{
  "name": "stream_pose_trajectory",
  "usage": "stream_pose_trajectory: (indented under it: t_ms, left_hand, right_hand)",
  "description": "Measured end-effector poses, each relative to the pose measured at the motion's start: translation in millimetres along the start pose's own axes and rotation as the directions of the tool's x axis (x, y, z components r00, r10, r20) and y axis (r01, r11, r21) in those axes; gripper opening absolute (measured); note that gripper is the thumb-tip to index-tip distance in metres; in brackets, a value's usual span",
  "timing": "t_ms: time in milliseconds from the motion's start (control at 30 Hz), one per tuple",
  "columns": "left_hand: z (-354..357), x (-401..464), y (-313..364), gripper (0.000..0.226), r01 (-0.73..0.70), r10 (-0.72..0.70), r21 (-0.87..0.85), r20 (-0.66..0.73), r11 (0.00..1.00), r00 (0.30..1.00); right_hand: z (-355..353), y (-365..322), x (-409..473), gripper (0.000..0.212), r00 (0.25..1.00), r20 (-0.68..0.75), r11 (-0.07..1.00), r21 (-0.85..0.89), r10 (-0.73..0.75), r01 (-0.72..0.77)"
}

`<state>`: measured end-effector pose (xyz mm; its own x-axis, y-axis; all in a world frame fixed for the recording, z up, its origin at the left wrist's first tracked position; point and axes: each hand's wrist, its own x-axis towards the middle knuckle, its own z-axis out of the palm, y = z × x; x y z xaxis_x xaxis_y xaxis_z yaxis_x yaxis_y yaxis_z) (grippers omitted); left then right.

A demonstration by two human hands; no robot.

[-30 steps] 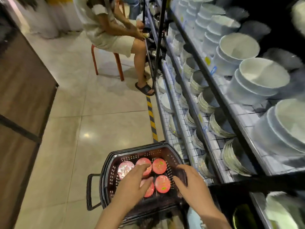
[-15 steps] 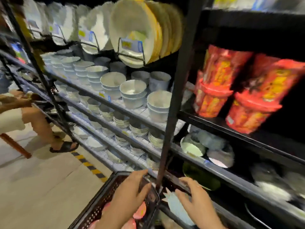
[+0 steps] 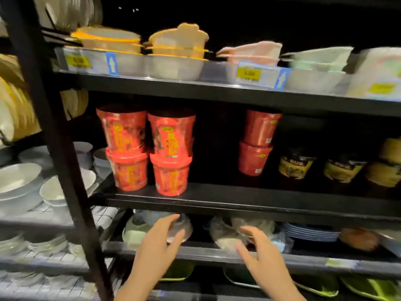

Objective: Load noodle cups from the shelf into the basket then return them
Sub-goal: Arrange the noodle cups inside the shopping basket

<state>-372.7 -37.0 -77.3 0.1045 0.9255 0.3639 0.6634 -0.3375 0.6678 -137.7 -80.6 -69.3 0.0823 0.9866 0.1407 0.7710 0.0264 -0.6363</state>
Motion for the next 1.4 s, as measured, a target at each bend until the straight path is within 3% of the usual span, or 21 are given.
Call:
stream_pose_trajectory:
  t_ms: [200, 400, 600, 700, 833, 1000, 1133, 1233, 1400]
  left_hand:
    - [-0.8, 76.8, 34.0, 0.04, 0.046, -0.068, -0.07, -0.352, 0.996, 0.934]
    - [-20.0, 122.3, 49.9, 0.057, 0.091, -0.125, -0.088, -0.568, 0.992, 0.813]
    - [-33.8, 159.9, 47.5, 0.1, 0.166, -0.229, -0.172, -0.473, 0.971, 0.851]
    - [-39.7, 174.5, 45.3, 0.119, 0.217, -0.282, -0.198, -0.415, 0.956, 0.865]
    - [-44.0, 185.3, 39.8, 0.112, 0.25, -0.308, -0.19, -0.403, 0.949, 0.862]
    - [-48.1, 183.0, 39.4, 0.097, 0.202, -0.281, -0.223, -0.425, 0.954, 0.86]
    - [-54.5, 162.5, 46.8, 0.115, 0.122, -0.233, -0.258, -0.46, 0.958, 0.857]
    - [-59.4, 134.2, 54.4, 0.112, 0.09, -0.237, -0.297, -0.507, 0.951, 0.828]
    - [-68.0, 70.7, 64.6, 0.105, 0.125, -0.33, -0.357, -0.599, 0.926, 0.729]
  right_hand:
    - [-44.3, -6.8, 78.4, 0.045, 0.99, -0.072, 0.991, 0.045, -0.12, 0.124]
    - [-30.8, -37.6, 141.0, 0.054, 0.978, 0.03, 0.963, 0.182, -0.206, 0.197]
    - [16.8, -75.0, 183.4, 0.088, 0.941, 0.219, 0.934, 0.306, -0.257, 0.184]
    - [39.7, -87.4, 196.8, 0.086, 0.939, 0.25, 0.93, 0.337, -0.236, 0.144]
    - [69.6, -93.0, 211.4, 0.097, 0.951, 0.235, 0.916, 0.389, -0.2, 0.097]
    - [75.3, -95.1, 207.7, 0.094, 0.971, 0.124, 0.876, 0.467, -0.203, 0.124]
    - [68.7, -88.3, 202.4, 0.086, 0.969, 0.053, 0.849, 0.496, -0.242, 0.184]
    - [58.4, -79.9, 195.9, 0.069, 0.97, 0.059, 0.833, 0.526, -0.236, 0.17]
    - [37.1, -65.0, 178.5, 0.08, 0.964, 0.038, 0.756, 0.629, -0.261, 0.18]
